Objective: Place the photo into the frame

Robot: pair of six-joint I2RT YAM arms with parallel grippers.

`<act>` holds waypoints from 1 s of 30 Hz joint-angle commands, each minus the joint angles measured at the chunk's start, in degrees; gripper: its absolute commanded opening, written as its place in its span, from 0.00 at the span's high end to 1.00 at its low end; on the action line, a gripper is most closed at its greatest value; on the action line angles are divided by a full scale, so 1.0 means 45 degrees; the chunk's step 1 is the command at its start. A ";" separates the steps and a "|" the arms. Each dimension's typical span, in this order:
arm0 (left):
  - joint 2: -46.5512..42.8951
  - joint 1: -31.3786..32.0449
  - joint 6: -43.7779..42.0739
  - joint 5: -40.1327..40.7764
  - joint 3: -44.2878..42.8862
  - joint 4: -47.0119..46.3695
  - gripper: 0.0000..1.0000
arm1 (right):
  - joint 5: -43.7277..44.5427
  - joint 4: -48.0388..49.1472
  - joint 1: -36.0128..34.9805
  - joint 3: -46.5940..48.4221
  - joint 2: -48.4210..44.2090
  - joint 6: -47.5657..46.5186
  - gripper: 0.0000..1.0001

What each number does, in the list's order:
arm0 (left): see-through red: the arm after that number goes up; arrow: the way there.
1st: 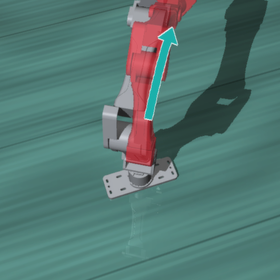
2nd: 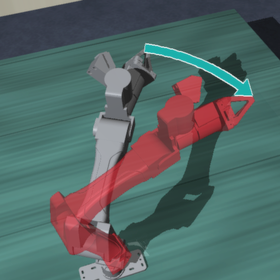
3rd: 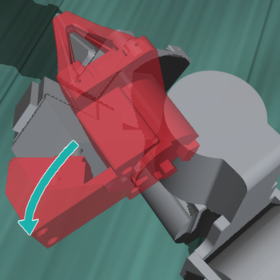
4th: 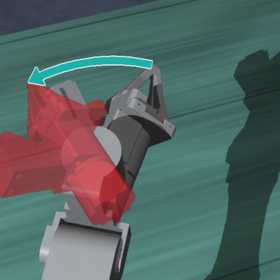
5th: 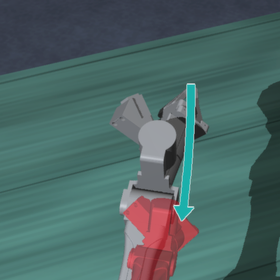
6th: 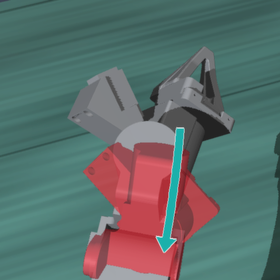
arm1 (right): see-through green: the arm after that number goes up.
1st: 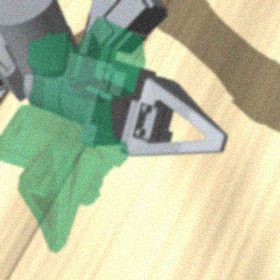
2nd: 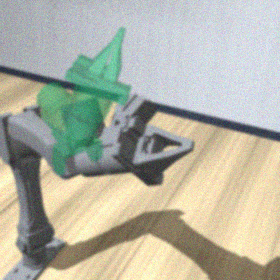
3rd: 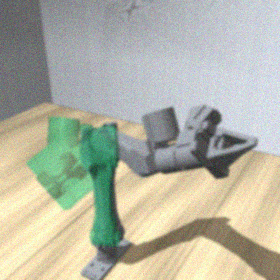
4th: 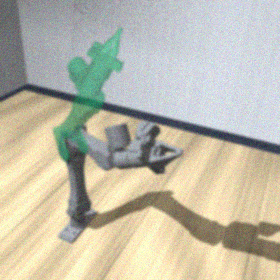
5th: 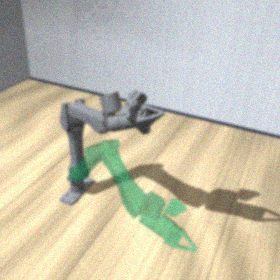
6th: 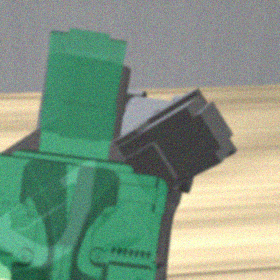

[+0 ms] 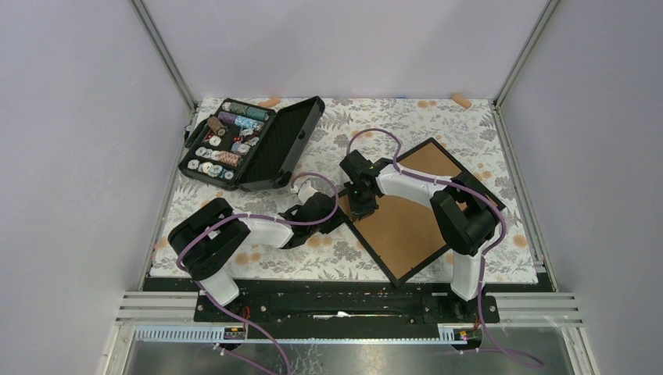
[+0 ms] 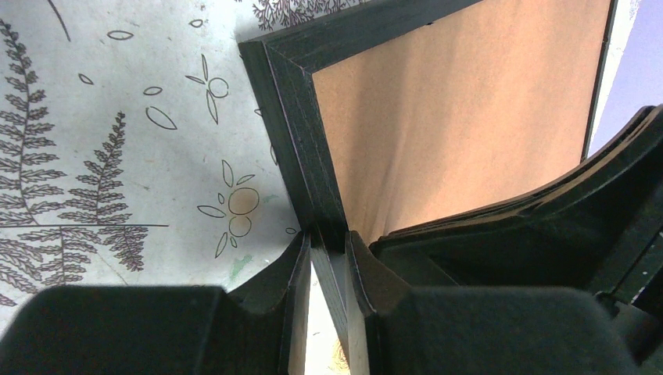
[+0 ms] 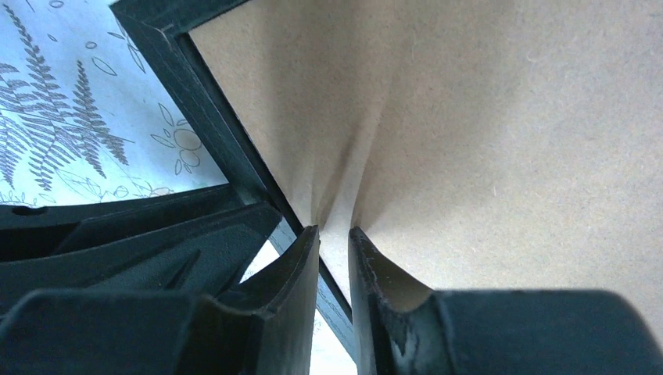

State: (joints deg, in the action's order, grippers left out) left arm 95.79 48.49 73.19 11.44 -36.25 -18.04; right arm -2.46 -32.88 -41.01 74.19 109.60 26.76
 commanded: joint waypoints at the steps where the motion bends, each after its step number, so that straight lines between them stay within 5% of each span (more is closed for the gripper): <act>1: 0.1167 -0.0034 -0.0639 0.0944 0.0688 0.3477 0.78 | -0.0004 0.0022 0.0066 0.0433 0.0534 -0.0080 0.72; 30: 0.1110 -0.0051 -0.0658 0.1012 0.0693 0.3618 0.78 | 0.1536 0.0298 -0.0855 -0.1735 0.1004 0.0200 0.71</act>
State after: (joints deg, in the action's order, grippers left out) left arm 95.77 48.49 73.19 11.44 -36.27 -17.98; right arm 0.86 -29.32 -43.09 71.90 108.66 26.94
